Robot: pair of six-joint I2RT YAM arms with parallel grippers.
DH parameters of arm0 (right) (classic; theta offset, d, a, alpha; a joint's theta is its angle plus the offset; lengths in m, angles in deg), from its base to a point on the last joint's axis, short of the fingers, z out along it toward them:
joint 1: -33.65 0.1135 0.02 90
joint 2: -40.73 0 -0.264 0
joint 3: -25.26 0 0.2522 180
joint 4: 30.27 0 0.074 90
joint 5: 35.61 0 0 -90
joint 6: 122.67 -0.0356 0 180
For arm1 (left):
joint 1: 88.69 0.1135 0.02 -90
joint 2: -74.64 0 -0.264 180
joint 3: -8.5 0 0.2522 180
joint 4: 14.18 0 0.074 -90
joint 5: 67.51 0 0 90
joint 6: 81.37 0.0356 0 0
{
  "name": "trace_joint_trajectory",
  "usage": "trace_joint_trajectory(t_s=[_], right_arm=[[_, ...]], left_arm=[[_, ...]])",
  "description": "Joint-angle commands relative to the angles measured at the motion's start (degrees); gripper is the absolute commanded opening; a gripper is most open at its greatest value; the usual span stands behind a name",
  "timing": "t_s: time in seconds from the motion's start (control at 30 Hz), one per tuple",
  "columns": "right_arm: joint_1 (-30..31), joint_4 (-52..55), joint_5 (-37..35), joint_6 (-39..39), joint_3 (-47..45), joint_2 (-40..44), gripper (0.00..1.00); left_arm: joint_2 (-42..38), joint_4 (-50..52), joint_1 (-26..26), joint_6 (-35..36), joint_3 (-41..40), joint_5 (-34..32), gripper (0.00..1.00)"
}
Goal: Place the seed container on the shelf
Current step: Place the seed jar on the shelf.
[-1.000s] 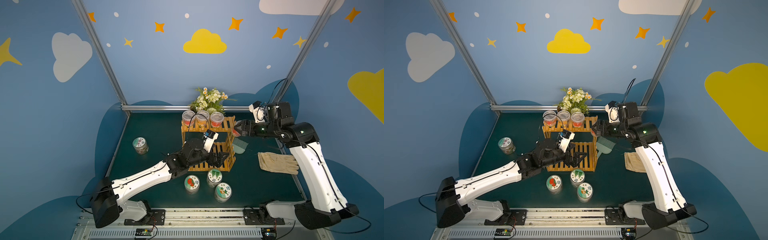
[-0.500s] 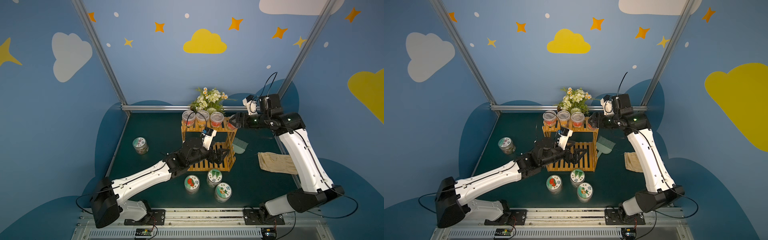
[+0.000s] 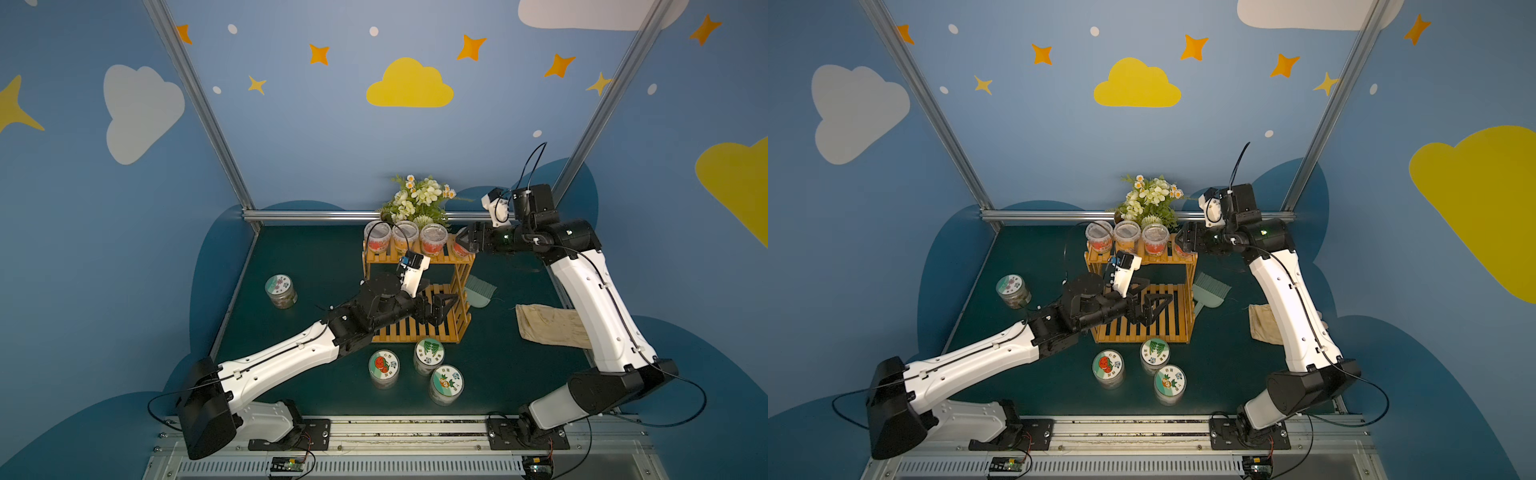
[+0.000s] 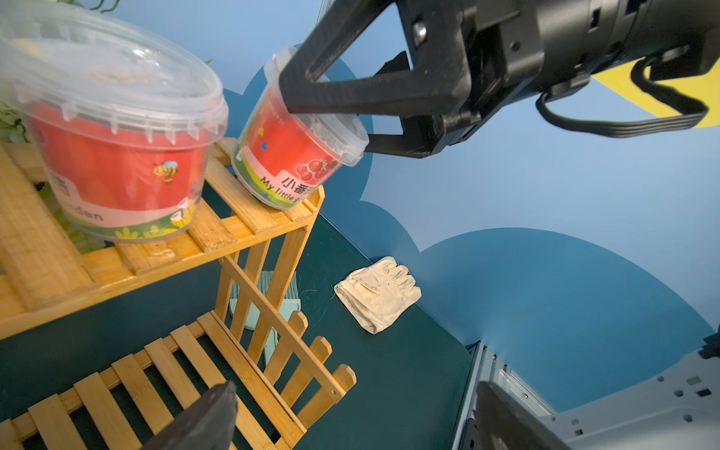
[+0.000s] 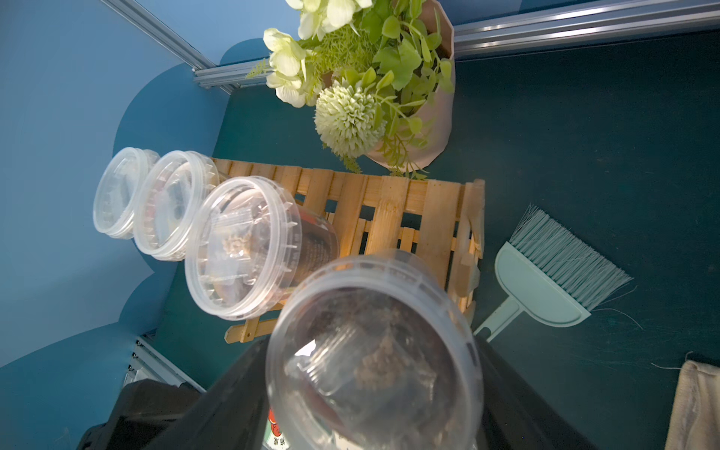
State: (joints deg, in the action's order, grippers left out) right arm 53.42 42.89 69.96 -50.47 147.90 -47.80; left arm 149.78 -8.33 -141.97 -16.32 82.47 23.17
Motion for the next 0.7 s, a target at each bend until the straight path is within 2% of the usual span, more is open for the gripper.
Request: trace_joint_trajectory(t_s=[0.0,0.67], right_arm=[[-0.22,-0.03,-0.79,0.85,2.45,-0.93,0.76],[0.27,1.75,-1.77,1.18,5.28,-3.8,0.78]], left_arm=[[-1.18,-1.0,0.19,0.05,0.09,0.72,1.0],[-1.83,-0.77,0.98,-0.98,0.4,1.23,1.0]])
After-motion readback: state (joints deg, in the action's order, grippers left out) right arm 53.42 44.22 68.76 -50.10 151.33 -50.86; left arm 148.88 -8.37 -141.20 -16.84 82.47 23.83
